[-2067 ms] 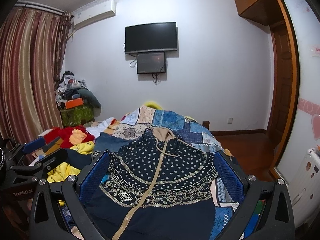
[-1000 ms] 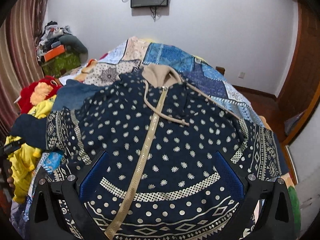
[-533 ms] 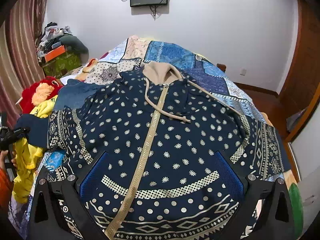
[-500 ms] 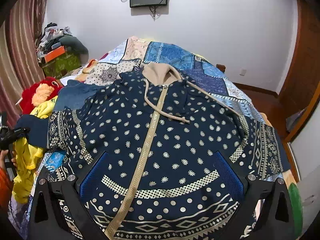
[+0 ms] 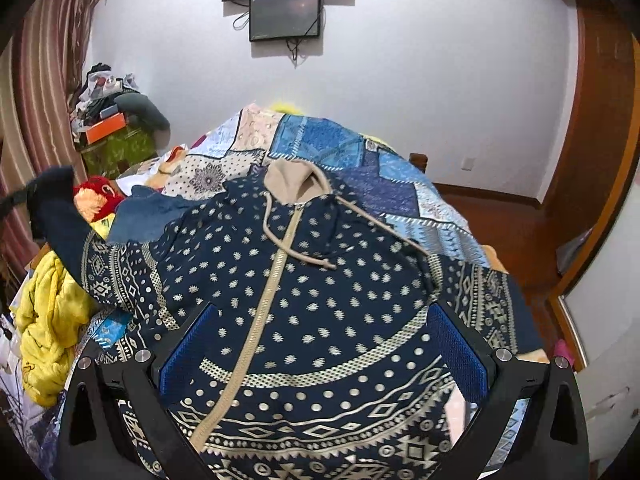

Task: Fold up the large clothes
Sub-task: 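Grasp the navy hoodie sleeve with the left gripper and lift it across the body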

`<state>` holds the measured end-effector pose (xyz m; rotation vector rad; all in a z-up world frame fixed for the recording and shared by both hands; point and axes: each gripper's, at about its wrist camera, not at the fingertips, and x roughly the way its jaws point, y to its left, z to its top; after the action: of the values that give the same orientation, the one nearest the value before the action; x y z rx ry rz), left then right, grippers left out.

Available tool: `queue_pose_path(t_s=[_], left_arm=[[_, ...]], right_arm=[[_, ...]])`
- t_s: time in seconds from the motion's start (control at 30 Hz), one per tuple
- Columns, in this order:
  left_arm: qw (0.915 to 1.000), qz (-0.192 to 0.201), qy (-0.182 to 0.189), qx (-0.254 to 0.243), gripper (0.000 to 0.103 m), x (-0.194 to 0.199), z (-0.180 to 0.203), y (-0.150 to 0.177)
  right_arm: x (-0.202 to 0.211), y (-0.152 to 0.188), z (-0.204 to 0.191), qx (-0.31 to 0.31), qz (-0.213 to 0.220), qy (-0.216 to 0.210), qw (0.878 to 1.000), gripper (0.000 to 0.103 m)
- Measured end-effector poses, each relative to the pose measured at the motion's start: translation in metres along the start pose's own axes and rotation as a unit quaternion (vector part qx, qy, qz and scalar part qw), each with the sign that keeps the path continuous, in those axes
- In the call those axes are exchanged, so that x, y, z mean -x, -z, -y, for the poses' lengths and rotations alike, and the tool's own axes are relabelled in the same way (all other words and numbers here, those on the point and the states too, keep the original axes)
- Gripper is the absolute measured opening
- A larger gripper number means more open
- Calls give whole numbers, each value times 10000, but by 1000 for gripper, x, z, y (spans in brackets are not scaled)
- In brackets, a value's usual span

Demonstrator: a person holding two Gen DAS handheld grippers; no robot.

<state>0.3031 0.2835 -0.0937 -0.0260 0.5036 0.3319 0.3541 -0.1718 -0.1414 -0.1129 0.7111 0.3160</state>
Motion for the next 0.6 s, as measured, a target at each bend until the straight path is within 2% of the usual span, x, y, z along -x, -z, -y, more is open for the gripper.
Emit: queue_pose_path(t_s=[0.17, 0.27, 0.37, 0.47, 0.6], left_arm=[[9951, 226, 916, -296, 7, 6, 92, -37], [9895, 121, 1315, -596, 7, -4, 151, -39], [9815, -227, 1663, -922, 7, -24, 209, -23], [9695, -728, 2010, -1202, 7, -41, 260, 4], [9489, -1349, 2280, -1717, 7, -57, 316, 53]], right_arm=[[5, 1, 21, -102, -4, 19, 9999, 103], [5, 5, 35, -154, -31, 58, 9999, 103], [5, 10, 51, -176, -89, 134, 9997, 103], [1, 16, 67, -216, -177, 257, 9993, 103], [-5, 26, 89, -371, -394, 291, 9981, 103]])
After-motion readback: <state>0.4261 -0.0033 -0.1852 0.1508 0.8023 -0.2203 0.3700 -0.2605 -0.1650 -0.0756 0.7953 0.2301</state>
